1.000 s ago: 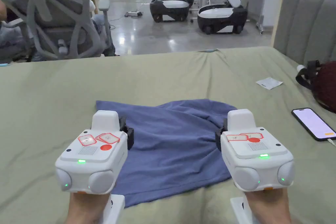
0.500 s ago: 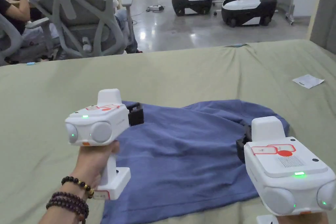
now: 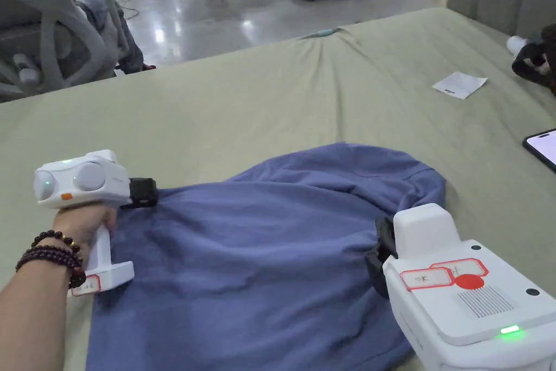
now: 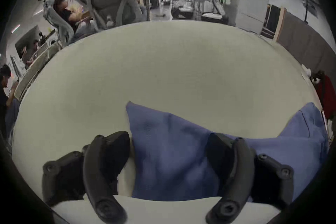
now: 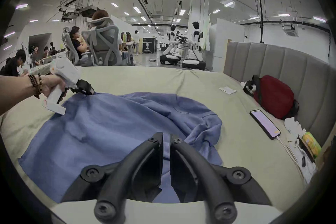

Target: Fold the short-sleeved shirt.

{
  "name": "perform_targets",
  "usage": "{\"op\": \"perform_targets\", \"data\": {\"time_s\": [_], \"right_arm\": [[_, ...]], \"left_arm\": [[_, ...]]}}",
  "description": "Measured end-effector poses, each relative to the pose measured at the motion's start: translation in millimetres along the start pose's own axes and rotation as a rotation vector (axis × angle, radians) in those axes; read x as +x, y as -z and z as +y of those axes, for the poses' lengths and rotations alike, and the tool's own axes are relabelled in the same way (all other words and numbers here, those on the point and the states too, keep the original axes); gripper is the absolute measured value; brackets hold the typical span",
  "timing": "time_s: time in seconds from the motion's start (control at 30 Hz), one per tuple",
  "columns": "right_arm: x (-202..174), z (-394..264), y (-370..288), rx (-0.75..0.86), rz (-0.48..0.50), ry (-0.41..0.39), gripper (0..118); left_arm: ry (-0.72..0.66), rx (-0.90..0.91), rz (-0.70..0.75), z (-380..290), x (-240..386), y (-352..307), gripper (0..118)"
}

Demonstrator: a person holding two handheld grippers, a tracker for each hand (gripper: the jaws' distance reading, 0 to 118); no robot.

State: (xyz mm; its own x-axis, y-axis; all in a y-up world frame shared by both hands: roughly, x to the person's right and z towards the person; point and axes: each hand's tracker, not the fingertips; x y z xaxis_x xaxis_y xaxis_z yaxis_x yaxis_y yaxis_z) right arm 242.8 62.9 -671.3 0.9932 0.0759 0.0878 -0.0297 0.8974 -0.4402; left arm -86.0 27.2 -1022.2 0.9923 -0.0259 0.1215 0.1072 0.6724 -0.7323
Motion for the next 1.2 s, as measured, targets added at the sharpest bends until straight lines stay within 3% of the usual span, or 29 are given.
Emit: {"op": "perform_targets", "data": {"time_s": [0.03, 0.07, 0.1, 0.13, 0.17, 0.2, 0.23, 0.27, 0.3, 0.33, 0.37, 0.4, 0.57, 0.63, 0.67, 0.7, 0.73, 0.77, 0.8, 0.83, 0.9, 1.03, 1.13, 1.2], "right_arm": [[0.8, -0.6, 0.6, 0.000, -0.004, 0.003, 8], [1.7, -0.8, -0.6, 0.002, -0.005, 0.010, 8], [1.9, -0.5, -1.1, 0.000, -0.007, 0.015, 8], [2.1, -0.1, -1.2, -0.004, -0.009, 0.020, 10], [3.8, 0.5, -1.7, -0.016, -0.006, 0.025, 19], [6.7, 0.2, -2.1, -0.033, -0.005, 0.026, 41], [11.5, -0.5, -1.8, -0.081, -0.045, 0.051, 74], [17.0, -0.8, 0.1, -0.128, -0.098, 0.093, 85], [23.6, -2.0, 3.3, -0.173, -0.133, 0.121, 85], [31.4, -4.2, 7.6, -0.230, -0.150, 0.130, 115], [38.5, -8.4, 8.9, -0.262, -0.149, 0.129, 118], [42.8, -8.7, 9.7, -0.246, -0.127, 0.125, 110], [53.7, -28.3, 42.6, -0.455, -0.078, 0.075, 102], [58.4, -33.6, 51.4, -0.471, -0.026, 0.115, 96], [59.2, -27.3, 45.6, -0.456, -0.037, 0.108, 88], [59.1, -22.6, 38.8, -0.440, -0.013, 0.095, 71], [62.2, -22.5, 31.5, -0.408, 0.047, 0.066, 27], [63.3, -19.9, 28.3, -0.387, 0.111, 0.095, 4], [63.5, -18.1, 28.5, -0.363, 0.160, 0.155, 4], [62.6, -13.5, 27.3, -0.353, 0.113, 0.153, 4], [61.7, -2.0, 24.3, -0.299, 0.129, 0.092, 4], [59.5, 54.7, 15.3, -0.130, 0.144, 0.094, 4], [56.5, 118.0, 4.8, 0.030, 0.066, 0.005, 4], [59.3, 163.6, -1.9, 0.123, 0.021, -0.011, 4]], "left_arm": [[0.012, 0.013, -0.011, 1.7, 1.3, -5.5, 29], [0.034, 0.059, -0.016, 2.3, 3.0, -12.4, 0], [0.033, 0.096, -0.050, 2.3, 3.6, -17.5, 0], [0.055, 0.098, 0.005, 4.6, 8.4, -23.0, 0], [0.058, 0.096, -0.001, 5.2, 11.4, -27.5, 0], [0.073, 0.093, -0.027, 6.0, 12.4, -32.1, 0], [0.076, 0.106, -0.021, 5.7, 12.9, -36.4, 0], [0.080, 0.115, -0.013, 6.3, 12.6, -39.8, 0], [0.074, 0.133, -0.008, 6.4, 11.4, -44.4, 0], [0.064, 0.147, -0.019, 6.7, 9.3, -48.9, 0], [0.054, 0.153, -0.034, 5.8, 5.7, -51.0, 0], [0.053, 0.152, -0.035, 5.4, 3.3, -52.1, 0], [0.046, 0.168, -0.080, 2.0, -5.5, -62.5, 0], [0.039, 0.172, -0.081, 2.0, -7.4, -66.1, 0], [0.038, 0.172, -0.080, -0.3, -7.2, -66.9, 0], [0.038, 0.171, -0.080, -0.4, -7.9, -68.8, 0], [0.045, 0.171, -0.080, -0.4, -8.9, -71.6, 0], [0.045, 0.174, -0.079, -0.6, -9.9, -75.2, 0], [0.042, 0.177, -0.080, -1.2, -9.6, -78.8, 0], [0.031, 0.186, -0.085, -0.8, -11.2, -84.5, 0], [0.000, 0.210, -0.100, 2.2, -14.8, -102.6, 0], [-0.029, 0.289, -0.135, 19.4, -25.9, -153.3, 0], [-0.085, 0.411, -0.149, 42.1, -33.7, -205.6, 0], [-0.112, 0.488, -0.157, 60.4, -39.0, -240.6, 0]]}}
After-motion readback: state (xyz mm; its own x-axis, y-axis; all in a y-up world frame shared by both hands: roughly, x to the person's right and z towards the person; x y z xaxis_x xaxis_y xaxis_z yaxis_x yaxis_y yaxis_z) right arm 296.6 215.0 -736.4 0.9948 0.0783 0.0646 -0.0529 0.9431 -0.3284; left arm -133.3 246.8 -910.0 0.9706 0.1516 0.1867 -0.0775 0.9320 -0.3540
